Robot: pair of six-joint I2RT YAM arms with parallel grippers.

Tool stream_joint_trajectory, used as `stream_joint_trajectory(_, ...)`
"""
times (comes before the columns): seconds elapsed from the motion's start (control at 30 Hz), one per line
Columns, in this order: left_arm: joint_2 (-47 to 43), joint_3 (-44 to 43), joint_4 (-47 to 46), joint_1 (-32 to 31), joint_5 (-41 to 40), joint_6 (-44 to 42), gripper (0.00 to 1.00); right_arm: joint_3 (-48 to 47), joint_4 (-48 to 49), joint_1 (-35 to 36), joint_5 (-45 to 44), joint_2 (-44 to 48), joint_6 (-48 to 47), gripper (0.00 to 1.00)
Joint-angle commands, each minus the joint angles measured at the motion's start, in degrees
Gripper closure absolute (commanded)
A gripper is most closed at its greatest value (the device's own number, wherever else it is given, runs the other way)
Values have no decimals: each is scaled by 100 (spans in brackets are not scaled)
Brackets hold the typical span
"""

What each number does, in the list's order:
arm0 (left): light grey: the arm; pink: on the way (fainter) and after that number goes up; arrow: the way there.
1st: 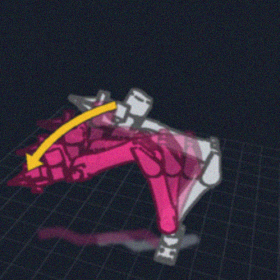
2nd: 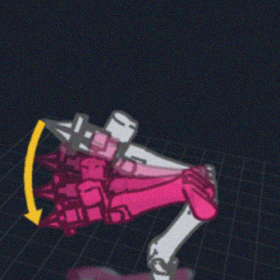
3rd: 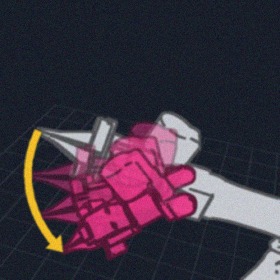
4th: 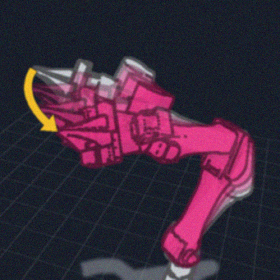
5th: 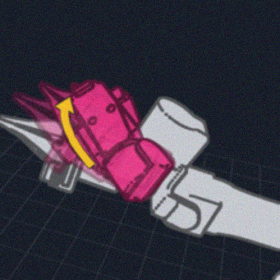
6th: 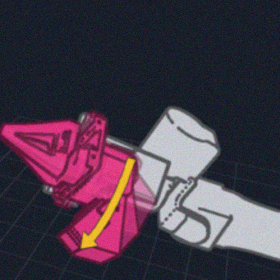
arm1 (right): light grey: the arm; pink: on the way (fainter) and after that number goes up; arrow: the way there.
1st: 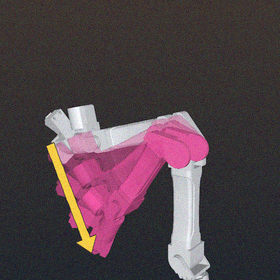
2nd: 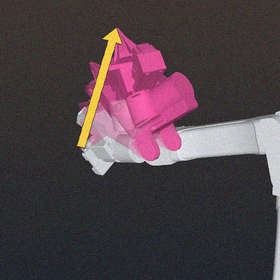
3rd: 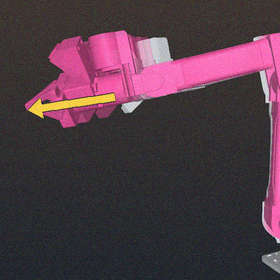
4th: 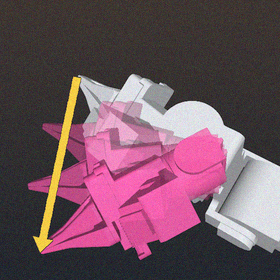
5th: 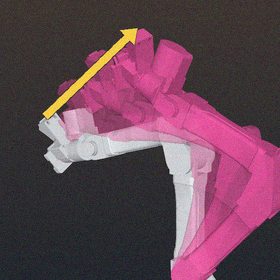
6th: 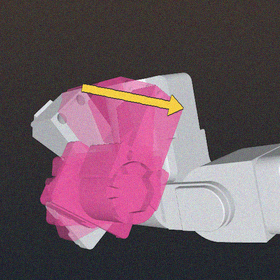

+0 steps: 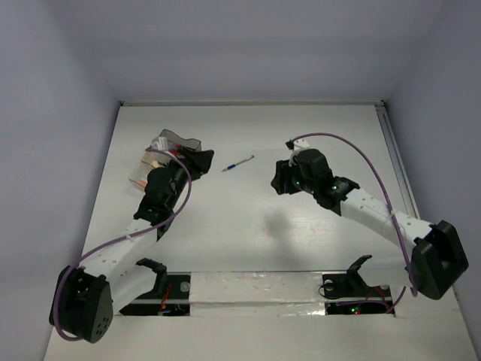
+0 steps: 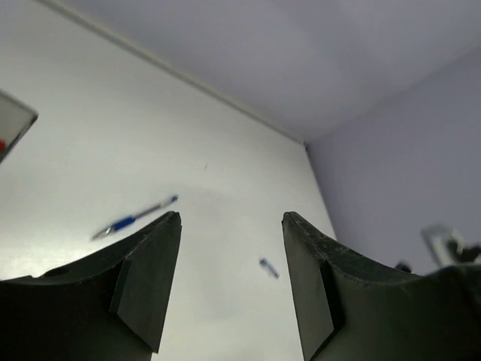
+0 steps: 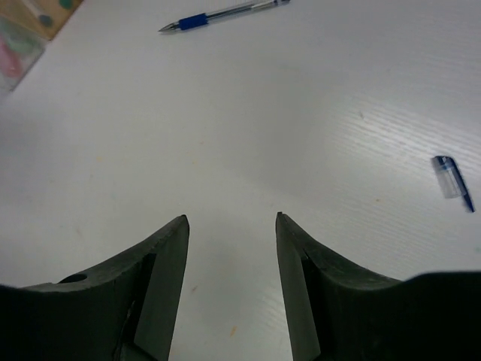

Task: Sort the stationery into containers
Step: Place the pen in the storage box, then pick up the pen from the center of the board.

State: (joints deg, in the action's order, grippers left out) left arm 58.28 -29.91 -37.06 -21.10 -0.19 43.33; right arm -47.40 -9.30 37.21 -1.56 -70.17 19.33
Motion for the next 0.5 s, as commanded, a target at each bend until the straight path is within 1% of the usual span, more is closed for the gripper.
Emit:
stream_joint_trajectory(0.0, -632, 520, -145, -43, 405, -351, 46, -603, -397, -65, 6, -496, -842, 44)
stream_joint_trajectory(0.03, -817, 626, -57, -43, 449, -404, 43, -769, -319, -65, 459, -628, -1278, 43)
stream_joint_trajectory(0.1, -1353, 907, 232, -96, 493, -536, 41, -902, -47, -65, 796, -971, -1694, 40)
stream_joint_trajectory(0.13, -1746, 986, 321, -96, 528, -571, 39, -1086, 33, -65, 1033, -1085, -2122, 39)
stream_joint_trajectory(0.2, -2135, 1233, 567, -96, 563, -624, 37, -1402, 69, -65, 1210, -1498, -2380, 34)
stream_joint_trajectory(0.23, -2502, 1329, 620, -96, 607, -624, 35, -1587, 60, -65, 1428, -1665, -2634, 32)
stream_joint_trajectory(0.27, -2680, 1469, 682, -96, 625, -668, 34, -2032, -62, -65, 1483, -2032, -2732, 30)
stream_joint_trajectory(0.37, -3199, 1646, 928, -96, 599, -791, 34, -2790, -440, -65, 1554, -2649, -3057, 27)
stream_joint_trajectory(0.4, -3296, 1742, 1050, -96, 573, -878, 33, -3306, -824, -65, 1484, -3068, -3128, 27)
stream_joint_trajectory(0.47, -3515, 1831, 1156, -96, 502, -949, 33, -3740, -1187, -65, 1203, -3423, -3356, 26)
